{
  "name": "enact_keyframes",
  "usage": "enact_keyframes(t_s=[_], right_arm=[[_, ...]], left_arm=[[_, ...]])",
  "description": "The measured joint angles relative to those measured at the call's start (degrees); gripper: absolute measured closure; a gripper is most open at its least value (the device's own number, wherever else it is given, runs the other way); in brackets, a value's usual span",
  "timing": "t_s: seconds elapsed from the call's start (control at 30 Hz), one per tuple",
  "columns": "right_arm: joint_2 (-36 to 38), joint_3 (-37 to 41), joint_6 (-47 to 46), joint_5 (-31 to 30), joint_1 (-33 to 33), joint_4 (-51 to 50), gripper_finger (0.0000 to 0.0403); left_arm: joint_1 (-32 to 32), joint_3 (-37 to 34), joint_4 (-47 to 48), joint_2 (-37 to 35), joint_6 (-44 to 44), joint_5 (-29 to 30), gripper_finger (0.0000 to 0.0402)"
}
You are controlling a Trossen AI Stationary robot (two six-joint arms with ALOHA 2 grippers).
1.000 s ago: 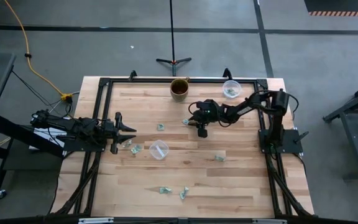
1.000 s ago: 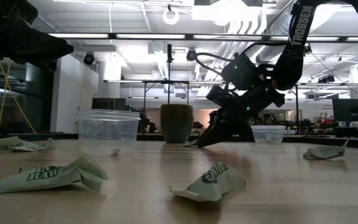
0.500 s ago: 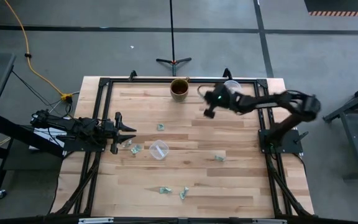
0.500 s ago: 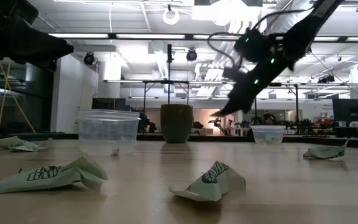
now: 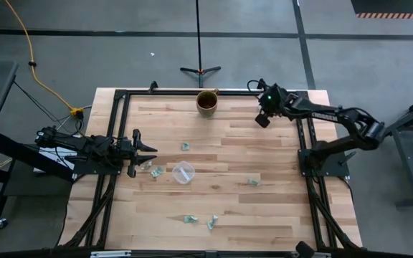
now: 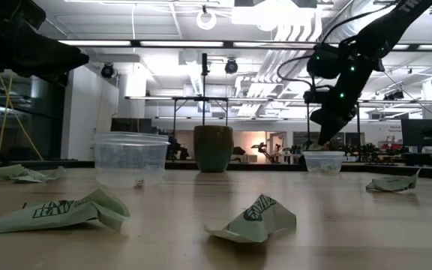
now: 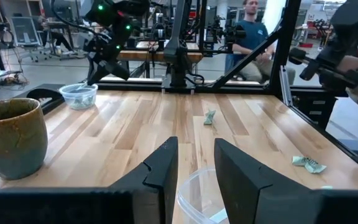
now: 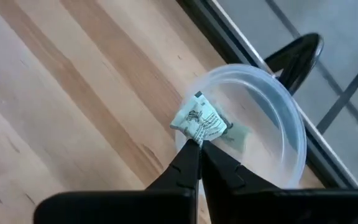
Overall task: Pick and place items into bin
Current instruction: Put the stevia packet into the top transparent bin
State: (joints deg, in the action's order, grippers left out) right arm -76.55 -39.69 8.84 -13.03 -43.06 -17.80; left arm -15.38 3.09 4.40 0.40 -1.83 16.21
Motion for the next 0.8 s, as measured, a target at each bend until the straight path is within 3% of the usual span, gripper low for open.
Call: enact_keyframes(t_s=[0.23, 0.43, 0.5, 0.57, 0.7, 0.77, 0.8], right_arm=[[0.00, 0.00, -0.25, -0.03, -2.62, -0.29, 0.0379], [0.00, 0.01, 0.42, -0.44, -2.74, 0.76, 0.0297], [0.03, 0.01, 0.55, 2.03, -2.70, 2.26, 0.0269], [0.15, 0.01, 2.31, 12.81, -2.17, 3.57, 0.0245], [0.19, 0.03, 8.19, 48.05, 2.16, 4.23, 0.0217], [0.20, 0.66, 10.55, 58.54, 5.82, 1.54, 0.0214], [0.20, 1.18, 11.01, 60.95, 8.05, -0.45, 0.0214]], left_arm=[[-0.02, 0.00, 0.00, -0.02, 0.00, -0.07, 0.0261], [-0.01, 0.00, 0.00, -0.02, 0.00, -0.20, 0.0261], [-0.02, -0.01, 0.00, -0.01, 0.00, -0.17, 0.0261], [0.00, 0.00, 0.00, -0.01, 0.00, -0.17, 0.0261], [-0.01, 0.00, 0.00, 0.00, 0.00, -0.17, 0.0261], [-0.02, 0.00, 0.02, 0.00, 0.00, -0.17, 0.0261], [0.00, 0.00, 0.00, -0.01, 0.00, -0.16, 0.0261]])
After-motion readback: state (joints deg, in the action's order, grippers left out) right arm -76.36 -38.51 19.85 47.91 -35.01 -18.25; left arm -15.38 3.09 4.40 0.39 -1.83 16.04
